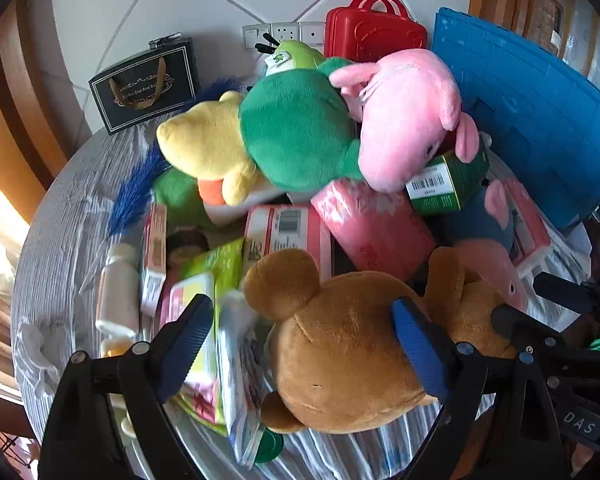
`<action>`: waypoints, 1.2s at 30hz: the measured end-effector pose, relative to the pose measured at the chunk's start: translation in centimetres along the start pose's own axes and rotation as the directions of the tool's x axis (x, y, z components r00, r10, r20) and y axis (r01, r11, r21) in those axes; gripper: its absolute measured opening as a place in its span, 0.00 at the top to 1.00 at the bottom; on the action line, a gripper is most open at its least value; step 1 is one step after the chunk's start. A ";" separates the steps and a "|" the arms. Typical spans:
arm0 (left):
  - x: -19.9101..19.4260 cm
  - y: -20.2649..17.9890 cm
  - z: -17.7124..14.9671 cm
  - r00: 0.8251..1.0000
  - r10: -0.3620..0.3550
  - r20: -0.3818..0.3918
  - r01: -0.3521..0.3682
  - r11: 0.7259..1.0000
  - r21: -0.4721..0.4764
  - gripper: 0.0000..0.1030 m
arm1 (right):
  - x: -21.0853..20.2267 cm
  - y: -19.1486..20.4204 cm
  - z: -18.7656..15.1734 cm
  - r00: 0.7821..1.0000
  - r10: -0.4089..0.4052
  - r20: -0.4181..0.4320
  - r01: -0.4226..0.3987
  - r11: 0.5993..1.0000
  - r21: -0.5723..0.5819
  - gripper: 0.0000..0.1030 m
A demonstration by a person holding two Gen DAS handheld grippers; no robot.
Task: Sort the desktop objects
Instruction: 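Grasp the brown teddy bear with the right tool and lift it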
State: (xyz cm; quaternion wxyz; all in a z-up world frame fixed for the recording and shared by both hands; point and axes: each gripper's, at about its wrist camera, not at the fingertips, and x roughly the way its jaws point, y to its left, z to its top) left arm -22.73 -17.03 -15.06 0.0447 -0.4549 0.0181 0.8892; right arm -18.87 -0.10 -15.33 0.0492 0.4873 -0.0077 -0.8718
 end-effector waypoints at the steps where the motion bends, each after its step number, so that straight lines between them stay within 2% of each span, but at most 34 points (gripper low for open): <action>1: -0.6 -0.3 -1.0 1.000 0.000 0.007 0.000 1.000 -0.006 0.10 | 0.1 -0.1 -0.9 1.000 0.009 -0.006 -0.009 1.000 -0.010 0.41; 7: -2.9 -2.1 -5.9 1.000 -0.008 0.021 0.009 0.999 -0.032 0.10 | 0.2 -1.5 -5.6 0.994 0.110 -0.025 -0.110 0.994 0.015 0.39; 15: -4.0 -2.2 -10.5 0.999 0.044 -0.028 -0.045 0.997 -0.063 0.10 | 0.0 -0.8 -8.3 0.980 0.193 -0.038 -0.194 0.980 -0.032 0.36; 18: -5.8 -1.4 -10.9 0.999 0.041 -0.001 -0.041 0.994 -0.104 0.10 | 0.1 -0.4 -9.2 0.978 0.205 -0.042 -0.207 0.977 -0.046 0.36; 22: -7.2 -0.9 -9.2 0.998 0.059 0.035 -0.054 0.988 -0.143 0.10 | 0.4 -0.2 -10.2 0.971 0.235 -0.054 -0.238 0.969 -0.067 0.36; 24: -6.1 -0.7 -8.1 0.999 0.050 0.019 -0.046 0.984 -0.171 0.10 | 0.6 -0.1 -10.7 0.967 0.244 -0.066 -0.249 0.967 -0.064 0.36; 26: -4.0 -1.0 -7.7 0.998 0.038 -0.044 -0.044 0.987 -0.157 0.10 | 0.8 -0.2 -11.2 0.964 0.255 -0.079 -0.259 0.965 -0.049 0.36; 27: -3.2 -1.2 -7.9 0.997 0.041 -0.070 -0.051 0.988 -0.147 0.10 | 0.9 -0.3 -11.3 0.963 0.255 -0.084 -0.259 0.965 -0.041 0.36; 31: -3.8 -1.4 -10.3 0.997 0.001 -0.072 -0.010 0.991 -0.133 0.10 | -0.6 -1.0 -12.0 0.959 0.276 -0.062 -0.276 0.961 0.015 0.35; 34: -3.6 -0.8 -12.1 0.995 -0.042 -0.090 0.030 0.991 -0.133 0.07 | -2.0 -2.0 -12.3 0.956 0.295 -0.013 -0.292 0.951 0.099 0.28; 36: -3.2 -0.6 -13.0 0.993 -0.066 -0.103 0.054 0.992 -0.111 0.03 | -2.0 -1.7 -12.4 0.958 0.285 -0.012 -0.281 0.950 0.134 0.28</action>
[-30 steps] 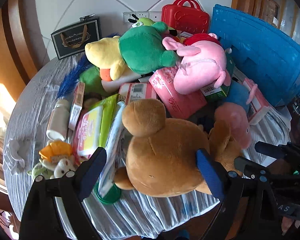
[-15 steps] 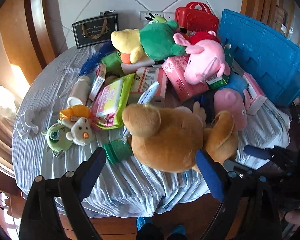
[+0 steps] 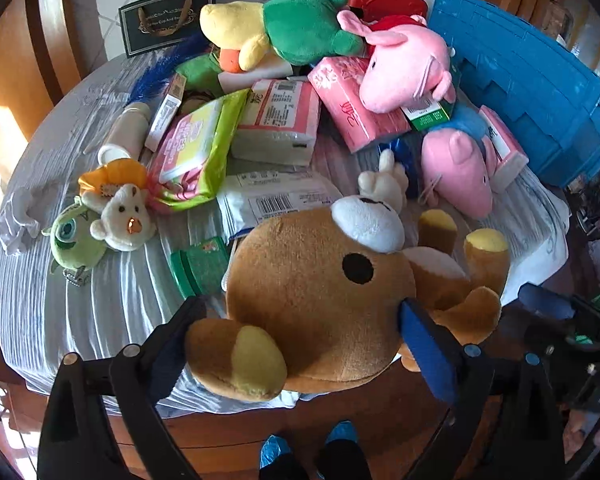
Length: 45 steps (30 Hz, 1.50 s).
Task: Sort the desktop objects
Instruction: 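Grasp the brown teddy bear with the right tool and lift it, then carry the teddy bear with the right tool into the blue crate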
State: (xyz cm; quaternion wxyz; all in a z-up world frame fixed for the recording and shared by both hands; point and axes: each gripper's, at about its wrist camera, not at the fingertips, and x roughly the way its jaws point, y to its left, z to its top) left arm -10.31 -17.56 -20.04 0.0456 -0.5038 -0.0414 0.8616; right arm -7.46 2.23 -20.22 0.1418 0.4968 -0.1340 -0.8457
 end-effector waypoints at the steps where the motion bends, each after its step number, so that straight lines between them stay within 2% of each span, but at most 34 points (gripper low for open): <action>1: 0.3 0.1 -0.3 1.000 -0.008 -0.013 0.008 1.000 0.021 0.02 | 0.4 0.4 -0.1 1.000 -0.001 -0.009 0.002 1.000 0.010 0.28; 2: 0.5 0.1 -0.6 1.000 -0.016 -0.021 0.016 0.999 0.037 0.02 | 0.8 0.6 -0.2 1.000 0.005 -0.014 -0.004 1.000 0.014 0.29; 4: 0.7 0.1 -0.9 0.999 -0.031 -0.025 0.032 0.997 0.064 0.01 | 2.3 1.3 -0.1 0.999 0.008 -0.037 -0.007 0.999 0.039 0.46; 6: 1.2 0.0 -1.0 0.999 -0.029 -0.038 0.032 0.996 0.088 0.01 | 3.3 1.5 -0.2 0.999 0.028 -0.043 -0.024 0.996 0.081 0.53; 9: 2.1 0.0 -1.1 0.997 -0.043 -0.068 0.052 0.989 0.136 0.00 | 3.4 2.2 -0.2 1.000 -0.003 -0.018 0.005 0.996 0.090 0.54; 12: 2.6 -0.8 -1.2 0.998 -0.036 -0.057 0.047 0.979 0.196 0.00 | 3.5 3.0 -0.1 0.998 -0.058 -0.001 0.058 0.996 0.070 0.54; 18: 3.2 -0.8 -0.6 0.995 -0.069 -0.071 0.081 0.980 0.181 0.00 | 4.2 2.8 0.6 0.996 -0.089 -0.003 0.089 0.994 0.064 0.56; 22: 4.1 -0.6 -1.3 0.987 -0.101 -0.128 0.120 0.981 0.150 0.01 | 3.4 2.8 0.5 0.994 -0.106 0.011 0.106 0.993 0.054 0.55; 24: 4.7 -0.8 -1.8 0.984 -0.092 -0.150 0.115 0.982 0.151 0.01 | 3.7 2.9 0.4 0.994 -0.112 0.000 0.111 0.993 0.050 0.55; 26: 4.5 -1.2 -2.0 0.989 -0.081 -0.128 0.102 0.980 0.170 0.05 | 3.7 3.2 0.3 0.992 -0.126 -0.002 0.126 0.992 0.030 0.58; 28: 4.0 -1.4 -2.0 0.991 -0.078 -0.113 0.097 0.981 0.171 0.11 | 3.1 3.9 0.4 0.989 -0.146 0.008 0.146 0.989 -0.001 0.67; 30: 3.4 -1.5 -1.9 0.992 -0.084 -0.096 0.099 0.982 0.162 0.15 | 2.2 4.5 0.6 0.987 -0.161 0.029 0.162 0.986 -0.035 0.72; 33: 1.8 -1.9 -1.4 0.995 -0.091 -0.037 0.095 0.984 0.149 0.15 | 0.2 5.3 1.5 0.983 -0.163 0.081 0.169 0.983 -0.077 0.72; 36: -0.7 -2.9 -0.3 0.996 -0.069 0.061 0.057 0.984 0.168 0.15 | -2.8 5.8 2.9 0.975 -0.159 0.156 0.178 0.976 -0.122 0.72; 41: -4.2 -5.7 3.0 0.977 -0.069 0.201 0.034 0.985 0.171 0.15 | -7.7 5.5 5.6 0.950 -0.148 0.276 0.197 0.967 -0.159 0.72; 45: -6.3 -8.5 5.7 0.958 -0.074 0.276 0.025 0.984 0.177 0.15 | -11.2 4.3 7.9 0.927 -0.142 0.348 0.215 0.960 -0.181 0.72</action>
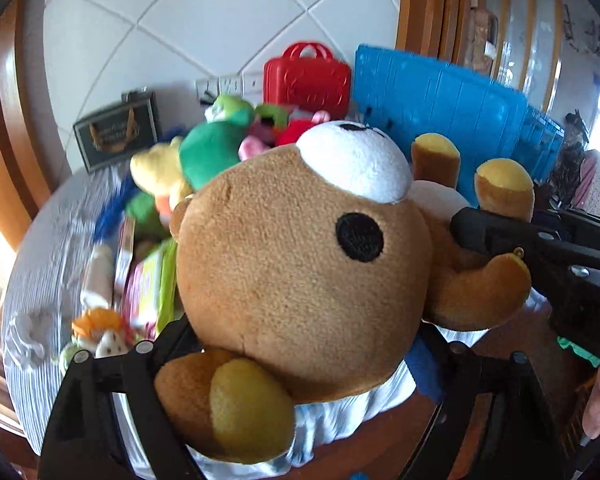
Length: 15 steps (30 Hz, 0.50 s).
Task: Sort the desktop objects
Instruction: 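Carry the teddy bear with the right tool into the blue crate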
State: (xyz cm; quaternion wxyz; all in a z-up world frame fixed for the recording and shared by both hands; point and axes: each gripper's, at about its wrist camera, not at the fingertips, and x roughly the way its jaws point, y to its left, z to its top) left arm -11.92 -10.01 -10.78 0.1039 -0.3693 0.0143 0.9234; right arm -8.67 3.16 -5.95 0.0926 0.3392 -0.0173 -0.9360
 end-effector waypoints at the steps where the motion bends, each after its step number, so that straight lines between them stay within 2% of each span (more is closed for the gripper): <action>1: -0.2 -0.8 1.0 1.000 0.002 0.018 -0.002 1.000 0.002 0.15 | -0.6 -0.9 0.8 1.000 -0.001 0.018 0.001 1.000 -0.006 0.72; 9: -1.0 -6.6 7.5 0.992 0.027 0.124 -0.027 1.000 0.002 0.15 | -4.1 -7.3 5.0 0.994 0.012 0.110 -0.008 0.999 -0.040 0.72; 15: -0.5 -10.0 12.1 0.985 0.013 0.174 -0.015 1.000 0.012 0.15 | -5.7 -11.3 7.9 0.986 -0.003 0.166 0.010 0.999 -0.044 0.72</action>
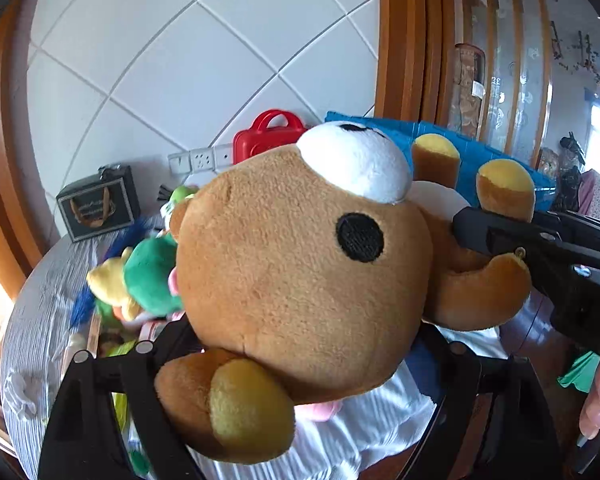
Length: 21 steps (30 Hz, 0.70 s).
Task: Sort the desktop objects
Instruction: 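Carry the teddy bear with the right tool into the blue crate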
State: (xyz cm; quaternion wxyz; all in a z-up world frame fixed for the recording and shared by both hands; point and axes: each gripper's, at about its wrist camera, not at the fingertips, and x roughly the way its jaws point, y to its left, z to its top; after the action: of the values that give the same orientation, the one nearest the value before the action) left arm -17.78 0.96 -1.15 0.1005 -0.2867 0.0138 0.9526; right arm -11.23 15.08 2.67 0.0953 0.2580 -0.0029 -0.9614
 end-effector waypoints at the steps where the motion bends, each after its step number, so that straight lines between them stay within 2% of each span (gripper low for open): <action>1: 0.4 -0.6 0.9 1.000 -0.004 0.010 0.004 1.000 0.010 0.15 | -0.1 -0.9 0.5 1.000 -0.006 0.009 0.006 1.000 0.002 0.72; 6: 2.5 -4.1 5.3 0.998 -0.027 0.060 0.024 0.999 0.048 0.15 | -0.3 -5.2 3.7 0.997 -0.044 0.062 0.043 0.999 0.019 0.72; 11: 5.6 -6.9 10.4 0.991 -0.079 0.112 0.070 0.994 0.079 0.14 | 0.3 -9.6 7.7 0.989 -0.098 0.109 0.097 0.995 0.014 0.72; 14: 7.9 -8.6 13.7 0.987 -0.100 0.125 0.089 0.992 0.087 0.14 | 0.9 -12.0 10.2 0.983 -0.141 0.117 0.141 0.990 0.007 0.73; 17: 10.2 -10.4 16.8 0.982 -0.152 0.116 0.141 0.985 0.096 0.14 | 1.1 -14.8 12.3 0.969 -0.209 0.129 0.210 0.978 0.005 0.73; 21: 13.2 -14.0 20.4 0.977 -0.187 0.098 0.172 0.974 0.145 0.13 | 1.7 -19.4 14.3 0.961 -0.257 0.104 0.253 0.966 0.048 0.73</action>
State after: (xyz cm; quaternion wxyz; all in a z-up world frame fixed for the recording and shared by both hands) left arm -36.85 18.86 9.07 0.2062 -0.2261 0.0469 0.9509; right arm -23.26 33.15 13.14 -0.0341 0.2047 0.0089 -0.9782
